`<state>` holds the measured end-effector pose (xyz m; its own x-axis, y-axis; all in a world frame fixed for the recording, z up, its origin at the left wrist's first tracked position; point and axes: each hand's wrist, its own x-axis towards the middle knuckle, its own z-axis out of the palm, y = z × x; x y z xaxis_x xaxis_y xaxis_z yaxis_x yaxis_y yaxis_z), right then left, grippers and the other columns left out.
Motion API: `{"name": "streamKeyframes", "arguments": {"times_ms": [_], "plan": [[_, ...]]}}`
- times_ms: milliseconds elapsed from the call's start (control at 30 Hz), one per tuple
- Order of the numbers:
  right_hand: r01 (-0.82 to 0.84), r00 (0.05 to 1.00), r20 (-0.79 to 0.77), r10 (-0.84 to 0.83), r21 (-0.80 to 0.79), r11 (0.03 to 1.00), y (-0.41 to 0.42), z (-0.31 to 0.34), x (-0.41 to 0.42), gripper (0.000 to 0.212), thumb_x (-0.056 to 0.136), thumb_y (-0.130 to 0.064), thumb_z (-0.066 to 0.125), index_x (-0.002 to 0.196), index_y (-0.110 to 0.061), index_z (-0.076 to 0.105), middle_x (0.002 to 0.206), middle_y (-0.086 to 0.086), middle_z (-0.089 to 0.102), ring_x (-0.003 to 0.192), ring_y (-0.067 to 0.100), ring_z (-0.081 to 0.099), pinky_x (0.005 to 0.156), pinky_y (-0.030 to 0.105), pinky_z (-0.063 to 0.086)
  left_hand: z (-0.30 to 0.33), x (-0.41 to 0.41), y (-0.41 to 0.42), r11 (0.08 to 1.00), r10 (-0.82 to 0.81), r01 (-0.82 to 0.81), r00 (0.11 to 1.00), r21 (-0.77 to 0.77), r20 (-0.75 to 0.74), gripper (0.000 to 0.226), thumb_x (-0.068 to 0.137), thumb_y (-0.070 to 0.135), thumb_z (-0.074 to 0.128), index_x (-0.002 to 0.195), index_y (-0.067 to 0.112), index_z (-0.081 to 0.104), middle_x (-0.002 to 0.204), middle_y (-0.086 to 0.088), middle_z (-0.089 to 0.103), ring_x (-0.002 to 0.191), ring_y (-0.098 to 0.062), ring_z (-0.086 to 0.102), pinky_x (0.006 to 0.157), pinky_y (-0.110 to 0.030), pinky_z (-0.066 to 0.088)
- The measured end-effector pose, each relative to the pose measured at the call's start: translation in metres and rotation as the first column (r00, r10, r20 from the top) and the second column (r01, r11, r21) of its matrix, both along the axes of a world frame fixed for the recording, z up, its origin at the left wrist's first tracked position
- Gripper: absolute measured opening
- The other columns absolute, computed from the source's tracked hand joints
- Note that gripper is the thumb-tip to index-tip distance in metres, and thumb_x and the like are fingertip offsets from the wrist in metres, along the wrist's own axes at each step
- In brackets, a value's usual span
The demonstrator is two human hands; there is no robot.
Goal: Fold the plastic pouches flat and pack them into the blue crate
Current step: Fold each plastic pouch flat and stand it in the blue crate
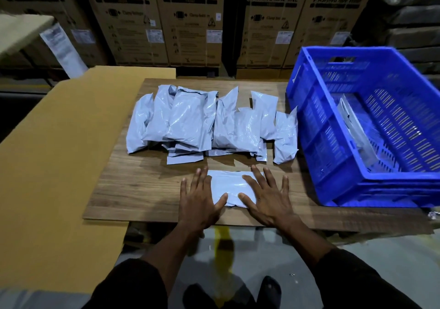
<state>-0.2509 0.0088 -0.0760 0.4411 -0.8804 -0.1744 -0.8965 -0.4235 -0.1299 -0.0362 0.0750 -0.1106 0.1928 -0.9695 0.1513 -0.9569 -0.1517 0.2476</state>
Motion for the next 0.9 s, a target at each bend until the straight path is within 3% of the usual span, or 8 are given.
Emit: {"name": "streamKeyframes", "arguments": {"times_ms": [233,367,433,500,600,700,833,900], "plan": [[0.020,1.000,0.006,-0.020,0.010,1.000,-0.003,0.003,-0.021,0.084,0.087,-0.084,0.013,0.158,-0.039,0.009,0.164,-0.020,-0.017,0.151,0.009,-0.020,0.120,0.056,-0.010,-0.004,0.001,0.002,1.000,0.009,-0.008,1.000,-0.011,0.027,0.085,0.090,0.069,0.034,0.140,0.003,0.054,0.161,-0.013,0.037,0.149,-0.030,0.034,0.119,-0.060,0.025],[0.013,1.000,-0.007,-0.013,0.078,0.997,-0.010,0.008,-0.032,0.085,0.090,-0.082,0.008,0.159,-0.033,0.000,0.164,-0.015,-0.021,0.149,0.010,-0.026,0.119,0.054,-0.016,-0.004,-0.004,0.002,0.998,0.057,-0.057,0.998,-0.013,-0.036,0.094,0.097,0.073,0.015,0.148,0.000,0.045,0.162,-0.018,0.033,0.151,-0.034,0.030,0.120,-0.059,0.020],[0.028,0.998,0.063,-0.025,-0.045,0.999,-0.006,0.010,-0.023,0.076,0.098,-0.068,0.015,0.160,-0.023,0.011,0.168,-0.004,-0.004,0.154,0.018,-0.011,0.121,0.056,-0.007,-0.001,-0.006,0.002,0.993,0.051,-0.059,0.995,-0.103,-0.083,0.086,0.103,0.064,0.015,0.147,-0.004,0.045,0.159,-0.022,0.037,0.149,-0.037,0.033,0.120,-0.057,0.022],[-0.038,0.991,0.118,0.065,-0.224,0.974,0.001,0.013,-0.006,0.062,0.101,-0.045,0.026,0.152,-0.012,0.037,0.162,0.007,0.029,0.151,0.027,0.022,0.120,0.057,0.015,-0.001,-0.012,-0.002,0.944,-0.104,0.073,0.991,-0.321,-0.083,0.064,0.109,0.042,0.029,0.138,-0.009,0.055,0.147,-0.027,0.051,0.140,-0.040,0.047,0.115,-0.054,0.036],[-0.163,0.955,0.213,0.209,-0.214,0.963,0.009,0.009,0.028,0.055,0.092,-0.026,0.035,0.139,-0.006,0.053,0.144,0.011,0.054,0.135,0.030,0.047,0.117,0.049,0.025,0.004,-0.029,-0.023,0.856,-0.319,0.244,0.943,-0.456,-0.093,0.047,0.111,0.020,0.031,0.123,-0.010,0.064,0.126,-0.026,0.067,0.118,-0.038,0.066,0.113,-0.040,0.040],[-0.156,0.958,0.217,0.185,-0.143,0.977,0.011,0.001,0.045,0.056,0.095,-0.028,0.030,0.144,-0.008,0.049,0.145,0.008,0.054,0.136,0.028,0.046,0.118,0.047,0.027,-0.004,-0.028,-0.034,0.914,-0.280,0.204,0.943,-0.351,-0.181,0.042,0.102,0.016,0.036,0.120,-0.006,0.066,0.119,-0.020,0.071,0.110,-0.034,0.070,0.111,-0.034,0.031],[-0.110,0.981,0.143,0.133,-0.162,0.981,0.012,-0.009,0.043,0.054,0.101,-0.036,0.027,0.146,-0.015,0.048,0.153,0.000,0.045,0.143,0.026,0.037,0.118,0.047,0.024,-0.026,-0.005,-0.020,0.911,-0.225,0.215,0.974,-0.352,0.015,0.042,0.104,0.020,0.037,0.133,0.006,0.064,0.142,-0.009,0.061,0.133,-0.028,0.056,0.111,-0.042,0.037],[-0.084,0.985,0.136,0.106,-0.162,0.983,0.012,-0.009,0.043,0.056,0.100,-0.039,0.028,0.148,-0.019,0.047,0.156,-0.002,0.042,0.145,0.027,0.032,0.119,0.046,0.020,-0.021,-0.005,-0.017,0.916,-0.189,0.188,0.981,-0.353,0.032,0.042,0.108,0.027,0.038,0.135,0.008,0.064,0.145,-0.007,0.059,0.138,-0.031,0.051,0.110,-0.046,0.040]]}}
